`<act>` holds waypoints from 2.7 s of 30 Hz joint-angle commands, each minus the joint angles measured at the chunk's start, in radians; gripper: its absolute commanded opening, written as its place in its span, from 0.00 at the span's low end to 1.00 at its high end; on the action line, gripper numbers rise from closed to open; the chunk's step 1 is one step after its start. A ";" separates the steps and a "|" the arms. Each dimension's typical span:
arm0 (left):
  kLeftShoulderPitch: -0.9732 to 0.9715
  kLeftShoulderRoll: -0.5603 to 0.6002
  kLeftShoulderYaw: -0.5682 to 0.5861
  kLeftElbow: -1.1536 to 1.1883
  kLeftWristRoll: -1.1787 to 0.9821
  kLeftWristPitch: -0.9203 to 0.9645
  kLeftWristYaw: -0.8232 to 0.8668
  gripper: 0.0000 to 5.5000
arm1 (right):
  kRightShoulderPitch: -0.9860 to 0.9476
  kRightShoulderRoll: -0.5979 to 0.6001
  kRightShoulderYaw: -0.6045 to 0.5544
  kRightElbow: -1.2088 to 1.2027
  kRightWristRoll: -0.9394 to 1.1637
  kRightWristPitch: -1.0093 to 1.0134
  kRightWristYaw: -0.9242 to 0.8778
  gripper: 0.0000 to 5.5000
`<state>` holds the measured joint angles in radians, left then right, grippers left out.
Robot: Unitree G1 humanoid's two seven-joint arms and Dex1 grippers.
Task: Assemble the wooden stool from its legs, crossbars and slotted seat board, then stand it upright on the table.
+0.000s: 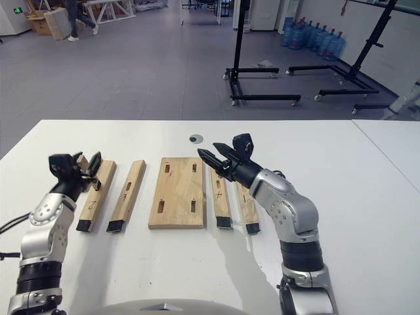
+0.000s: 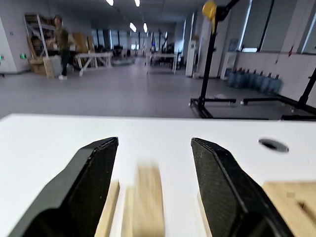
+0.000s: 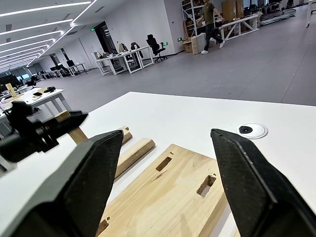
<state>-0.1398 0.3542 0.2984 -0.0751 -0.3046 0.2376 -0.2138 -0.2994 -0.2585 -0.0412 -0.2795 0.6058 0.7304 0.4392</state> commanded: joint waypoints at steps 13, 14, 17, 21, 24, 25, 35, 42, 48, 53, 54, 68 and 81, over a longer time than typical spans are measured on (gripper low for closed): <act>-0.296 0.103 -0.028 -0.131 0.050 0.244 0.093 0.49 | -0.006 0.014 0.000 0.005 -0.007 -0.006 -0.011 0.59; -0.299 0.103 -0.030 -0.112 0.059 0.236 0.092 0.49 | -0.003 0.014 -0.002 0.001 -0.007 -0.005 -0.013 0.59; -0.268 0.094 -0.024 -0.048 0.081 0.202 0.090 0.49 | -0.007 0.010 0.000 0.006 -0.005 -0.002 -0.008 0.59; -0.201 0.061 -0.032 0.089 0.104 0.120 0.076 0.49 | -0.011 0.005 -0.001 0.011 -0.004 0.001 -0.005 0.59; -0.128 0.011 -0.078 0.265 0.131 0.006 0.039 0.49 | -0.007 0.004 -0.005 0.012 -0.002 0.003 -0.007 0.59; -0.119 -0.003 -0.090 0.319 0.139 -0.028 0.029 0.49 | -0.005 0.004 -0.007 0.012 -0.002 0.004 -0.009 0.59; -0.209 0.022 -0.063 0.294 0.112 -0.076 0.040 0.49 | -0.020 0.012 -0.017 0.009 0.012 0.006 -0.013 0.59; -0.304 0.072 -0.026 -0.037 0.064 0.135 0.077 0.49 | -0.020 0.017 -0.018 0.007 0.011 0.002 -0.017 0.59; -0.213 0.161 0.022 -0.330 0.022 0.448 0.073 0.49 | -0.017 0.014 -0.022 0.008 0.009 0.001 -0.018 0.59; -0.030 0.176 0.121 -0.418 0.004 0.712 0.086 0.49 | 0.040 0.020 -0.048 -0.038 0.021 0.008 -0.045 0.59; -0.012 0.162 0.140 -0.409 0.000 0.751 0.097 0.49 | 0.045 0.024 -0.047 -0.040 0.021 0.009 -0.046 0.59; 0.161 0.209 0.053 -0.204 0.034 0.620 -0.074 0.49 | 0.070 0.042 -0.016 -0.046 0.011 -0.006 -0.057 0.59; 0.146 0.109 0.129 -0.269 -0.113 0.568 -0.131 0.49 | 0.083 0.049 -0.006 -0.050 0.012 -0.014 -0.063 0.59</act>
<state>0.0165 0.5140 0.3795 -0.3791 -0.3749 0.7903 -0.3678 -0.2232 -0.2132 -0.0482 -0.3224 0.6194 0.7180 0.3796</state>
